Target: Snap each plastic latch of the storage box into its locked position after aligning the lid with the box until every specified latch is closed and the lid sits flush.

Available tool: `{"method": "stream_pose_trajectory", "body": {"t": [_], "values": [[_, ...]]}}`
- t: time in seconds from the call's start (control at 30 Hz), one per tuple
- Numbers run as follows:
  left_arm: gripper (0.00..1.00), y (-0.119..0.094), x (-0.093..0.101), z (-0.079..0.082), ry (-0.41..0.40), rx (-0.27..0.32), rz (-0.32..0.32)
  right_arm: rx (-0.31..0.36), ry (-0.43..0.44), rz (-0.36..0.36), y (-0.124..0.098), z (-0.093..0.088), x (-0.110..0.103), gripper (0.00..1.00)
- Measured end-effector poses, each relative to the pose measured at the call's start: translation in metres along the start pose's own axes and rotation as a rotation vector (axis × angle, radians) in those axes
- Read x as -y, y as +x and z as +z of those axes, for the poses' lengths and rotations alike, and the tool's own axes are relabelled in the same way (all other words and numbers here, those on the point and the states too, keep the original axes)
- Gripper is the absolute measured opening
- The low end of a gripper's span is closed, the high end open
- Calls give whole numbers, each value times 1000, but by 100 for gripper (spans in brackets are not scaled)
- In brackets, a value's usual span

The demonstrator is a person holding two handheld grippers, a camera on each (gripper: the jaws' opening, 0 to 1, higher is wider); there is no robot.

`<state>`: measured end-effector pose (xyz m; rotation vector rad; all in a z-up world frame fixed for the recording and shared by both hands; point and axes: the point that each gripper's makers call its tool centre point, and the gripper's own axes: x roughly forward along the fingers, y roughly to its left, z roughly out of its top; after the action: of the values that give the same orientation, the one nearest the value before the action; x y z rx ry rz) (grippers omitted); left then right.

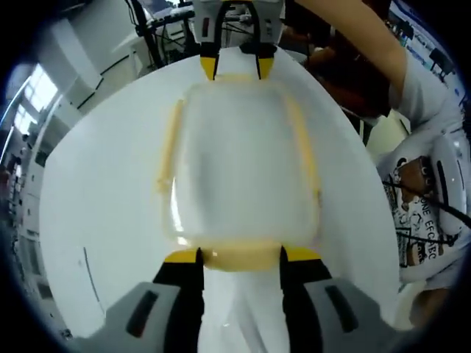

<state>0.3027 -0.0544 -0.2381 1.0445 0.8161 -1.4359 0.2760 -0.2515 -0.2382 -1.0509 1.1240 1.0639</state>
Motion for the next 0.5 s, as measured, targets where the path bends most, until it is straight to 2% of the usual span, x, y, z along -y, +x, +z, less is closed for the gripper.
{"method": "stream_pose_trajectory", "body": {"t": [0.2, 0.5], "values": [[39, -31, 3, -7, -8, 7, 34, 43, -27, -28, -15, 23, -1, 39], [40, -55, 14, -27, -33, 13, 47, 62, -61, -34, -25, 52, -7, 39]]}}
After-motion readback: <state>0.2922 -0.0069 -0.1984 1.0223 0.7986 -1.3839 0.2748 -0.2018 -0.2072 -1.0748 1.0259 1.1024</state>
